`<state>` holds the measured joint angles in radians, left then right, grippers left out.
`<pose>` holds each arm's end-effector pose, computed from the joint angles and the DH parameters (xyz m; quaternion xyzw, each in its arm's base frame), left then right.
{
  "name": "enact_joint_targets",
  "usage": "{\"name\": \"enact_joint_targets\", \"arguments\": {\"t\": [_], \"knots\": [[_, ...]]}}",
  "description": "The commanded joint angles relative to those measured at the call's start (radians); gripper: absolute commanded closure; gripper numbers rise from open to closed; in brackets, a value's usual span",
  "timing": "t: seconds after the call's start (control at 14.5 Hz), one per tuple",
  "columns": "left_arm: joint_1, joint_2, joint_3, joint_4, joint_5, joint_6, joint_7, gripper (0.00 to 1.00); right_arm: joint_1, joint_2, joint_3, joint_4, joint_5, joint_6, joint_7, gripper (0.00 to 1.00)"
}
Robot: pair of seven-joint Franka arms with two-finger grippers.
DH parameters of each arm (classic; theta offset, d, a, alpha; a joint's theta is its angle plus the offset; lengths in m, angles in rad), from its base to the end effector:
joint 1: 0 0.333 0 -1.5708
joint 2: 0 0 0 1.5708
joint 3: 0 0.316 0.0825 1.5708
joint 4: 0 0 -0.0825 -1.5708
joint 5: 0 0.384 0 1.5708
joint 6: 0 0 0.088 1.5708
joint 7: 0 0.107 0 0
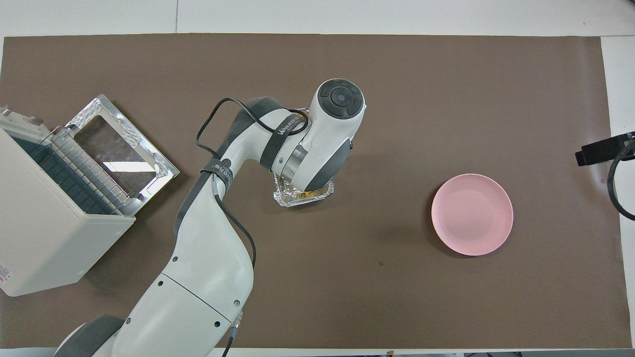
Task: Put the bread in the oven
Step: 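Grasp the foil tray with the left gripper, then lift the foil tray and carry it to the open oven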
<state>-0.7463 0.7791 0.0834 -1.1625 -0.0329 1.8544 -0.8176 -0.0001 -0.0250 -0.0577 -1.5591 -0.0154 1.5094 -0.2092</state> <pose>0.5762 -0.4753 0.3246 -0.9964 -0.0717 0.0217 0.0391 0.5396 -0.0334 0.6383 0.9971 0.0753 -0.0132 0.0053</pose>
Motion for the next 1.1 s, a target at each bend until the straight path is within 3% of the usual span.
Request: {"name": "enact_joint_targets", "arguments": {"t": [0.0, 0.21, 0.41, 0.69, 1.03], "knots": [[0.018, -0.095, 0.085, -0.025, -0.088, -0.079, -0.02, 1.0, -0.018, -0.006, 0.013, -0.009, -0.008, -0.006, -0.012, 0.0], [0.018, -0.119, 0.194, 0.0, -0.171, -0.13, -0.021, 1.0, -0.017, -0.006, 0.013, -0.009, -0.008, -0.005, -0.013, 0.0], [0.016, -0.173, 0.278, 0.02, -0.173, -0.217, -0.028, 1.0, -0.017, -0.006, 0.012, -0.009, -0.008, -0.006, -0.012, 0.0], [0.019, -0.176, 0.471, 0.021, -0.165, -0.285, -0.017, 1.0, -0.017, -0.006, 0.012, -0.009, -0.008, -0.006, -0.012, 0.0], [0.133, -0.178, 0.498, 0.0, -0.165, -0.354, -0.012, 1.0, -0.017, -0.006, 0.012, -0.009, -0.008, -0.006, -0.012, 0.0]]}}
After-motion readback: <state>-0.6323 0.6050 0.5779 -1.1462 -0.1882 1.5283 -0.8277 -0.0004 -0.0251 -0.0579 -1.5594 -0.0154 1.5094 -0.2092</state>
